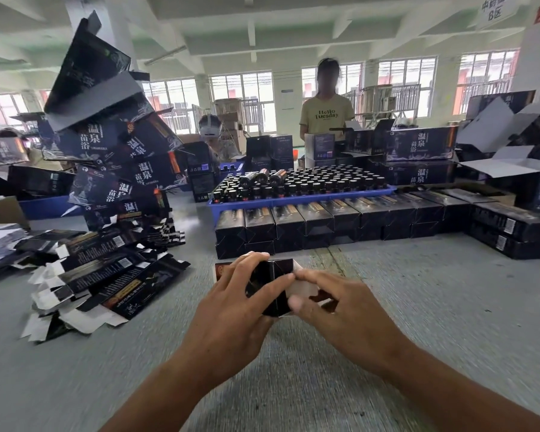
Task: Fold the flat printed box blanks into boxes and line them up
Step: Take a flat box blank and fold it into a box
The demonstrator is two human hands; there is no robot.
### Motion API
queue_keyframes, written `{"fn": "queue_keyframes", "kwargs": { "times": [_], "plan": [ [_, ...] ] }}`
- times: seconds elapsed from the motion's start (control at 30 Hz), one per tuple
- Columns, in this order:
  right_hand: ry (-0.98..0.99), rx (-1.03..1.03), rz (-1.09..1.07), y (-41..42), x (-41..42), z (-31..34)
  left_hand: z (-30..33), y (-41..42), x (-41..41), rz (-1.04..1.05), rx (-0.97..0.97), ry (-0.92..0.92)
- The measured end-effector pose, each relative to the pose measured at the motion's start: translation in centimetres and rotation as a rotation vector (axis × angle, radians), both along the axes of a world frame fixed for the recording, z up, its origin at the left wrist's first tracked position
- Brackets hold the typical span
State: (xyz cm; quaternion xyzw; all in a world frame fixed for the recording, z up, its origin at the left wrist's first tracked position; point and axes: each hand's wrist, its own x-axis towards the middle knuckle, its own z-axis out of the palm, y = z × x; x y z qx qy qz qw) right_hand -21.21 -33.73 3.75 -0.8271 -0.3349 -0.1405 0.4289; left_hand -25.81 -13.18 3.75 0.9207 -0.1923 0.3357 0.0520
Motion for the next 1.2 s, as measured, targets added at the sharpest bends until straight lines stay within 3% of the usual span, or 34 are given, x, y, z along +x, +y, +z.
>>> {"fn": "queue_keyframes", "kwargs": {
  "times": [0.13,0.43,0.7,0.97,1.2],
  "plan": [
    [0.030,-0.082,0.053,0.0,-0.1,-0.1,-0.1,0.2,0.2,0.007,-0.021,0.003],
    [-0.044,0.101,-0.052,0.2,-0.1,-0.4,-0.1,0.1,0.1,-0.043,0.049,-0.036],
    [0.099,0.211,0.024,0.2,-0.5,-0.3,0.3,-0.1,-0.2,0.002,0.026,-0.077],
    [0.201,0.302,-0.032,0.4,-0.1,-0.1,-0.1,-1.2,-0.6,-0.052,-0.179,-0.050],
    [0.239,0.335,-0.034,0.3,-0.3,0.0,-0.4,-1.6,-0.6,-0.078,-0.223,0.008]
  ]
}}
